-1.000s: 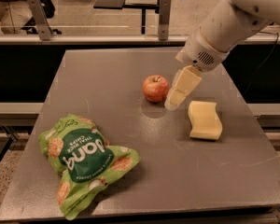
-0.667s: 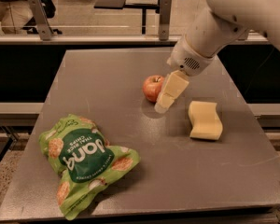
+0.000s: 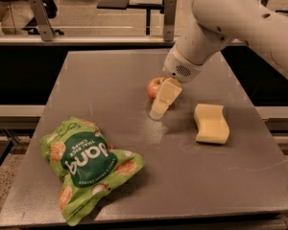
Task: Move apple near green rice chip bag
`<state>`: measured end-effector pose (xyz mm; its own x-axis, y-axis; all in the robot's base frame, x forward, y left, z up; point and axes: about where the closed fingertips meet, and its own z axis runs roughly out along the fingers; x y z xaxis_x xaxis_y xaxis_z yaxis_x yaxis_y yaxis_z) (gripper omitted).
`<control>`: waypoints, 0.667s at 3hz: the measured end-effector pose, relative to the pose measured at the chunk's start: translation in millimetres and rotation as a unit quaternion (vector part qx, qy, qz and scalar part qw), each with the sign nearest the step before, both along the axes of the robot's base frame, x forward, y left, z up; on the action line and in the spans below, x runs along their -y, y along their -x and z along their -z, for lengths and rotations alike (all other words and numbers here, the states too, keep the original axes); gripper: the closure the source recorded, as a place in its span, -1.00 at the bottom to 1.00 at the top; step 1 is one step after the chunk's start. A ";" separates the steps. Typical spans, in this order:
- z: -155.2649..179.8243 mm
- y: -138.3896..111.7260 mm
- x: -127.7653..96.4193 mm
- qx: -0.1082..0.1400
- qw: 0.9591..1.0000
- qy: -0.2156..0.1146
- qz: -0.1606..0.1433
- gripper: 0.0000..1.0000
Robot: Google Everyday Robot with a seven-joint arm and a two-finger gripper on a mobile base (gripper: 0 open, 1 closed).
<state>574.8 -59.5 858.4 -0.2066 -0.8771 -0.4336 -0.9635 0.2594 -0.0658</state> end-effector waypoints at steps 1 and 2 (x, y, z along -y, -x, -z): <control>4.3 -3.4 -0.3 -0.004 1.000 0.001 0.001 -0.50; 2.7 -2.7 -1.1 -0.004 1.000 0.001 -0.004 -0.01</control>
Offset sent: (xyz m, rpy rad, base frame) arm 0.0023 -0.0005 0.0022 0.0010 0.0039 0.0141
